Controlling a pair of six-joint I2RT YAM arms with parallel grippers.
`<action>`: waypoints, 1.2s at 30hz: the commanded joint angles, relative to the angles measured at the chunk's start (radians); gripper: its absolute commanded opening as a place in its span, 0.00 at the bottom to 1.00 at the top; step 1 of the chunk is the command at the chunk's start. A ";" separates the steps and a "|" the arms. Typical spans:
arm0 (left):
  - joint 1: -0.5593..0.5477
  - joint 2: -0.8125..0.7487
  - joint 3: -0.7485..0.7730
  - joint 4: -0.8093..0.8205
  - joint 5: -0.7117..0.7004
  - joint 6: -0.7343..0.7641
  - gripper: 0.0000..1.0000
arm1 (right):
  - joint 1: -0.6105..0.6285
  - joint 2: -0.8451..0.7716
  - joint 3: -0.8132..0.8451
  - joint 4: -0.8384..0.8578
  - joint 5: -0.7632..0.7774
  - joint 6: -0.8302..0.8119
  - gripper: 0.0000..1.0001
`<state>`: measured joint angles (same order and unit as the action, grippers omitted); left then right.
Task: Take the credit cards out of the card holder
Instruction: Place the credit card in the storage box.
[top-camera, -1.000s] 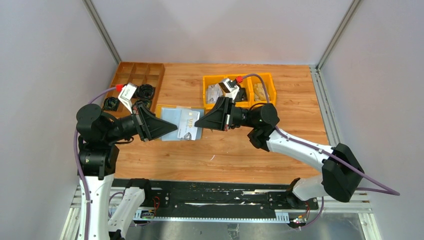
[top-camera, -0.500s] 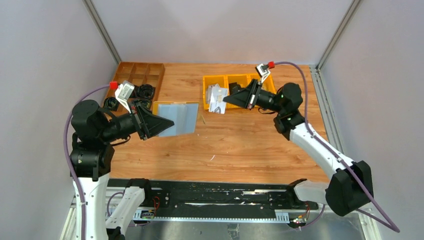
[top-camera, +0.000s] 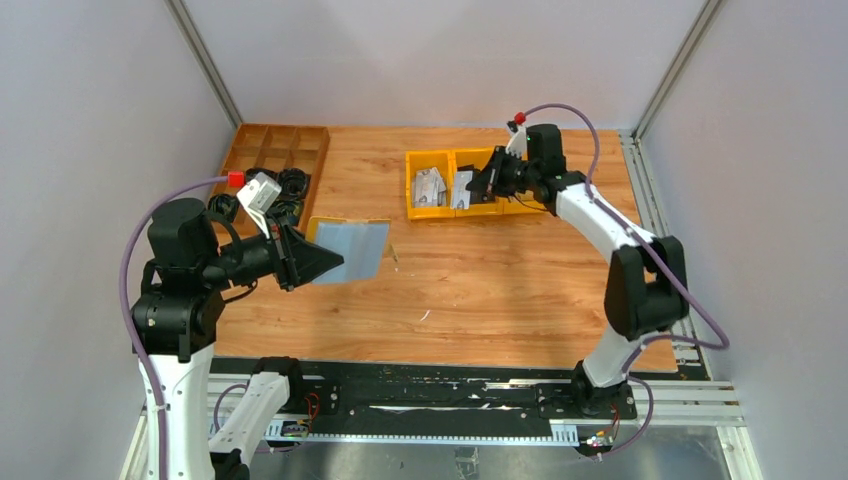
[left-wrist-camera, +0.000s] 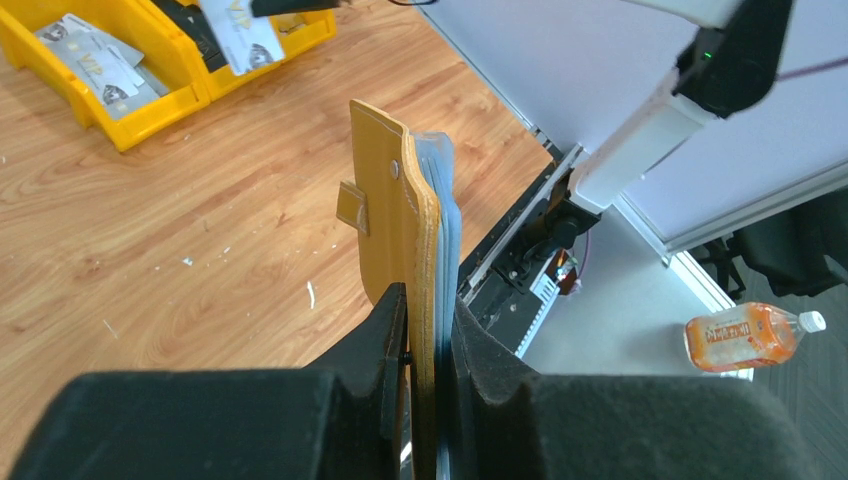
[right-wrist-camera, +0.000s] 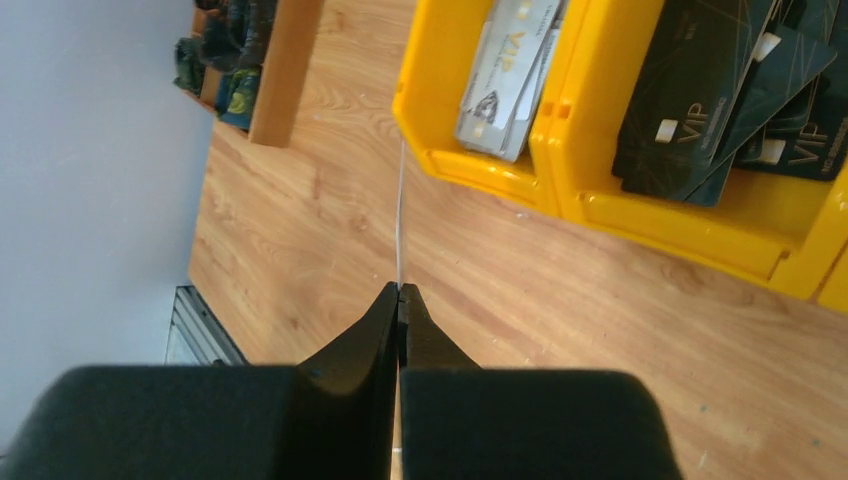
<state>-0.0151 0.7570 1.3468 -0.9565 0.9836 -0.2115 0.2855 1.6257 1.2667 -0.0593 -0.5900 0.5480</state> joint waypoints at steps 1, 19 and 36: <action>0.003 -0.002 0.014 -0.013 0.030 0.025 0.00 | 0.019 0.145 0.153 -0.029 0.017 -0.048 0.00; 0.003 0.025 -0.038 -0.014 0.096 0.045 0.00 | 0.119 0.694 0.739 -0.138 0.130 -0.050 0.15; 0.003 -0.024 -0.061 -0.012 0.204 0.132 0.00 | 0.269 -0.024 0.113 0.808 -0.501 0.416 0.79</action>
<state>-0.0151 0.7544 1.2942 -0.9741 1.1343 -0.1146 0.4492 1.6634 1.4578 0.4049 -0.8421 0.7380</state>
